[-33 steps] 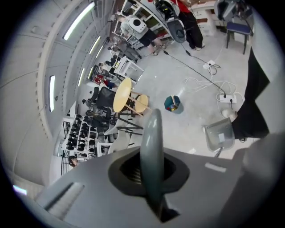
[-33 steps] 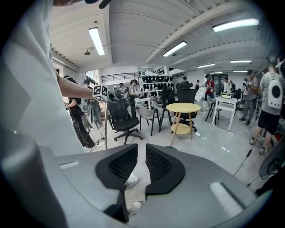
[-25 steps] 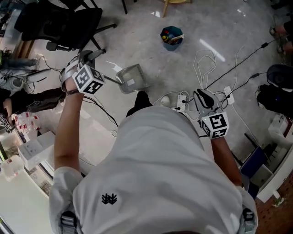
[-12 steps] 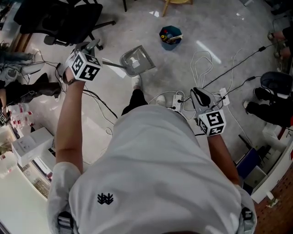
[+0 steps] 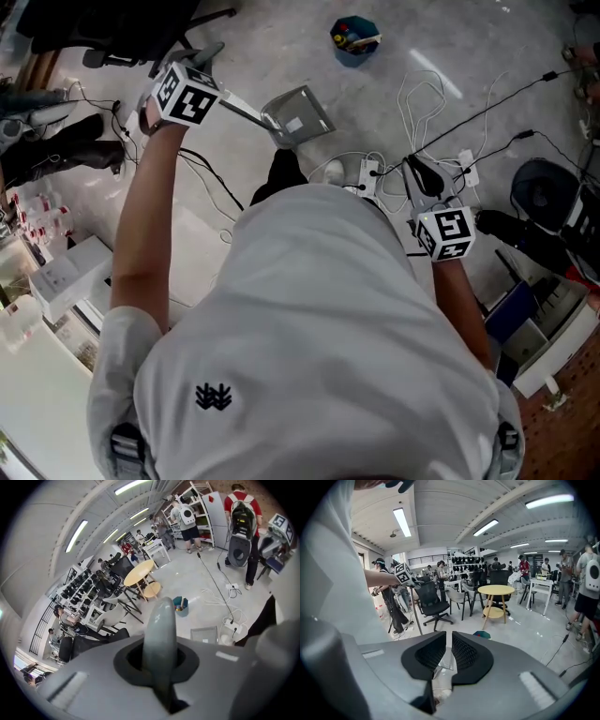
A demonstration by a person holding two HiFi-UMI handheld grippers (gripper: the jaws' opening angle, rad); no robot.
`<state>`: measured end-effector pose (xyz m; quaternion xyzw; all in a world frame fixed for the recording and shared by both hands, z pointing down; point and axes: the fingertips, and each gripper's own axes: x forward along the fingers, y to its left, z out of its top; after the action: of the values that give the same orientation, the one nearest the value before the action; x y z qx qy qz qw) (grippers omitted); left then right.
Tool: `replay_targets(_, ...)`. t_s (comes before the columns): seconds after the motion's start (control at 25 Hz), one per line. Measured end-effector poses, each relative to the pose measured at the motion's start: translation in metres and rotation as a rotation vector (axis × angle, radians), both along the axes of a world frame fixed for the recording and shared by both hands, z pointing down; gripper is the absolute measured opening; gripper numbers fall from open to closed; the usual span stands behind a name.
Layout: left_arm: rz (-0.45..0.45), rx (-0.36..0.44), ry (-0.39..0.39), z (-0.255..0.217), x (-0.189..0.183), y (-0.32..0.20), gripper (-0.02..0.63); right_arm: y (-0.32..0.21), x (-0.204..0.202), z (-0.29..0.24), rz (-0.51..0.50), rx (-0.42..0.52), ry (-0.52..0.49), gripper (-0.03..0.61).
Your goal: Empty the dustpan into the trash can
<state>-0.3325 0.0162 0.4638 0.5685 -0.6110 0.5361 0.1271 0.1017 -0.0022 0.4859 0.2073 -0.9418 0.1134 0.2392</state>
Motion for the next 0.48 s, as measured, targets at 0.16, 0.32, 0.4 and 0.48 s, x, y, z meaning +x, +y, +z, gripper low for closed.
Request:
replay_targets(0.16,0.013,-0.012,0.014,0.002,0.014,-0.001,0.054,-0.002,0.004,0.004,0.001,-0.005,0.0,0.037)
replay_targets(0.32,0.028,-0.015,0.03,0.004,0.028,0.001,0.055,-0.003,0.004,0.008,0.002,-0.012,-0.01,0.028)
replay_targets(0.4,0.043,-0.017,0.035,0.004,0.036,0.003,0.055,-0.004,0.003,0.009,0.001,-0.012,-0.016,0.026)
replay_targets(0.48,0.06,-0.018,0.031,0.006,0.043,0.003,0.055,-0.007,0.003,0.011,0.0,-0.01,-0.024,0.02)
